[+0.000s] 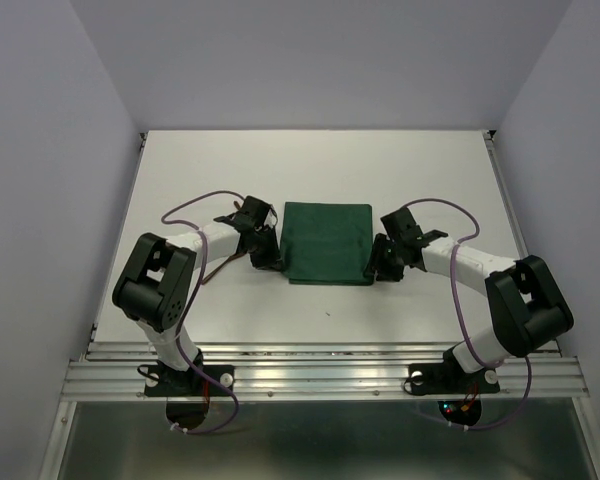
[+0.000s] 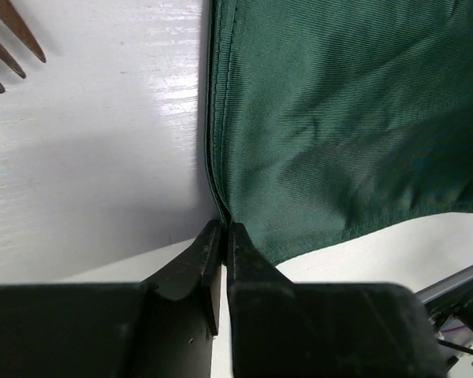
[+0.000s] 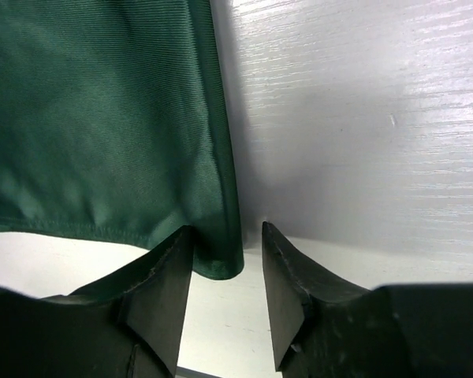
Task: Fold the napkin into a case and place the utensils inside
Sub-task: Smooth out the square-folded napkin at the center of the board.
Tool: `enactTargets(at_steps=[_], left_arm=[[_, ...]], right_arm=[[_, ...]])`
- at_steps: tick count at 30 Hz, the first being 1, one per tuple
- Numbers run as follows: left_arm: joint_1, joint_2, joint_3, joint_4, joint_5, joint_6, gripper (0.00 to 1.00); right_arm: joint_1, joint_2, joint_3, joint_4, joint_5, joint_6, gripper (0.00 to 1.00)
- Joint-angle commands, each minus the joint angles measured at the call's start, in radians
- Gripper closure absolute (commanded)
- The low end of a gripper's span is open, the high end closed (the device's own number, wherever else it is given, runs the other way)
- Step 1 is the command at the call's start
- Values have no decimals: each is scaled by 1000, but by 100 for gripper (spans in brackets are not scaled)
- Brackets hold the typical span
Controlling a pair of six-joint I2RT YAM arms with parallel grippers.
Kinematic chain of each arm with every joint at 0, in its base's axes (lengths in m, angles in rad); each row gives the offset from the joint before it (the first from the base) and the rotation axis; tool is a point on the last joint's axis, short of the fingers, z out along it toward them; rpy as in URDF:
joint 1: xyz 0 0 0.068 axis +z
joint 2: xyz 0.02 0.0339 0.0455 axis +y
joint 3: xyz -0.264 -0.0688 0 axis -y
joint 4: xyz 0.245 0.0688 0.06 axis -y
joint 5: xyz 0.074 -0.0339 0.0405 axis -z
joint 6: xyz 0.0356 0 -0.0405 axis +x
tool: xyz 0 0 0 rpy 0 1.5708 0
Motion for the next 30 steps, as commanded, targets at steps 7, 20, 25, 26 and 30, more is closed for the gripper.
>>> enactTargets(at_steps=[7,20,25,26,30], left_arm=[[0,-15,99,-68,47,35,100],[0,-72,172,-210,157,101,100],[-2,-75,104,-190,189,98,100],[-2,-72,94,-175,197,96,100],[-14,-49,59,-160,222,108,100]], right_arm=[[-4,-26,9,42,0,25,80],[-4,-93,2,48,10,57,98],[-4,-90,-19,54,14,69,97],[-4,-89,-27,61,14,71,98],[-4,-66,-37,71,23,79,85]])
